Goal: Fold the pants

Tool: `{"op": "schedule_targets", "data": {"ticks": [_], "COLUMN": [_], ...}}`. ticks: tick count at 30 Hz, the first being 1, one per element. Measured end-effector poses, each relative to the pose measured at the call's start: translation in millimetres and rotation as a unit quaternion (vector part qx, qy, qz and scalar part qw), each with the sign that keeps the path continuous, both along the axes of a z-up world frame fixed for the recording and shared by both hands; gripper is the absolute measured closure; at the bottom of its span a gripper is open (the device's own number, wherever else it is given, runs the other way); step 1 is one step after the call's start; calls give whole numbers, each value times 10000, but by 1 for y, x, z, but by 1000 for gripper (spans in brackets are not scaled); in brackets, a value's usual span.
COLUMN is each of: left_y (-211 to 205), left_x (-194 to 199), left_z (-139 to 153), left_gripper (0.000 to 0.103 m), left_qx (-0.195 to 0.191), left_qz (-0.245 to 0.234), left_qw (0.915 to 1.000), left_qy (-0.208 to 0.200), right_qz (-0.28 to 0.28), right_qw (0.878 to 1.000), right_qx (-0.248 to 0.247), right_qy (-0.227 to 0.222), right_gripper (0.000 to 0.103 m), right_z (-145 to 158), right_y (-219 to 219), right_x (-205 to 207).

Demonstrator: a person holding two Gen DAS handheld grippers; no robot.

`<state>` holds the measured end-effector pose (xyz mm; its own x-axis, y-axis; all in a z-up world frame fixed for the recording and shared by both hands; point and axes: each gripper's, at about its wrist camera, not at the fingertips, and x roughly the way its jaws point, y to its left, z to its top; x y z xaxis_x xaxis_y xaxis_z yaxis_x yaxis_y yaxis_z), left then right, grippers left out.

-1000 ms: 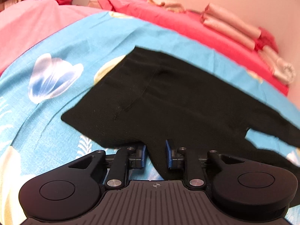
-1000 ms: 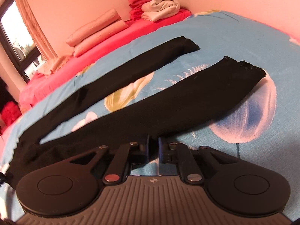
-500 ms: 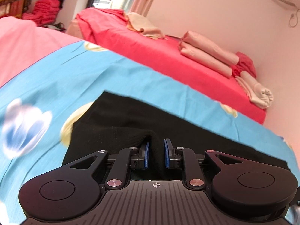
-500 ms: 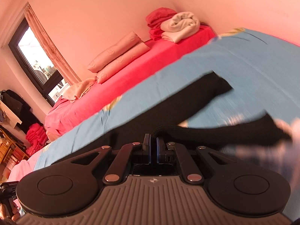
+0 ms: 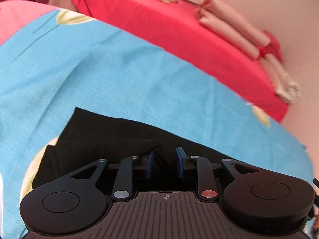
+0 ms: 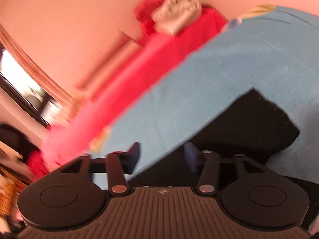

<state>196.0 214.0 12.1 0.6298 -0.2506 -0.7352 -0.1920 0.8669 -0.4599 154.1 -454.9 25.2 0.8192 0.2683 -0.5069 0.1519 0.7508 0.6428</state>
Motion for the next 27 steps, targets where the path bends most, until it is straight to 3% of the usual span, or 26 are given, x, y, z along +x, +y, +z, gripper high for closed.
{"op": "schedule_targets", "data": {"ticks": [2,4,6,8,13,16,18,19,20,22,24,25,26,27], "left_y": [9,19,22,16,-10,-24,-27,-26,-27,-30,-32,-33,-33,-32], "left_x": [-15,-32,-44,-53,-76,-82,-81,-81,-81,-85,-88,-88,-89,-89], "left_z": [9,19,27,30,16,-1,-14,-20,-24,-24,-24,-24,-24,-23], "left_gripper": [0,0,0,0,0,0,0,0,0,0,0,0,0,0], "left_qx": [-289,-370,45,672,1449,1678,1783,1848,1901,1975,2055,2095,2123,2140], "left_qz": [-66,142,432,585,524,437,435,487,536,585,605,615,628,639], "left_qw": [9988,9961,9948,9917,9844,9822,9815,9804,9792,9771,9751,9741,9734,9728], "left_qy": [-384,-786,-925,-928,-847,-718,-554,-481,-463,-529,-578,-581,-591,-607], "right_qz": [-313,-626,-922,-940,13,456,606,651,613,277,-195,-585,-1036,-1395], "right_qw": [9983,9906,9792,9732,9687,9464,9182,9056,9018,9191,9314,9331,9344,9398], "right_qx": [-343,-1090,-1753,-2093,-2482,-3198,-3905,-4168,-4240,-3910,-3621,-3512,-3312,-2966], "right_qy": [-358,-537,-431,-130,65,56,278,441,571,414,326,510,800,963], "right_gripper": [23,18,15,15,12,8,30,81,94,91,61,26,17,19], "right_z": [18,34,38,30,2,-5,-11,-11,-10,2,9,8,8,8], "right_y": [-11,-16,-16,-15,16,44,56,58,53,27,-4,-23,-41,-56], "right_x": [-26,-53,-73,-83,-98,-104,-94,-87,-75,-59,-37,-26,-21,-20]}}
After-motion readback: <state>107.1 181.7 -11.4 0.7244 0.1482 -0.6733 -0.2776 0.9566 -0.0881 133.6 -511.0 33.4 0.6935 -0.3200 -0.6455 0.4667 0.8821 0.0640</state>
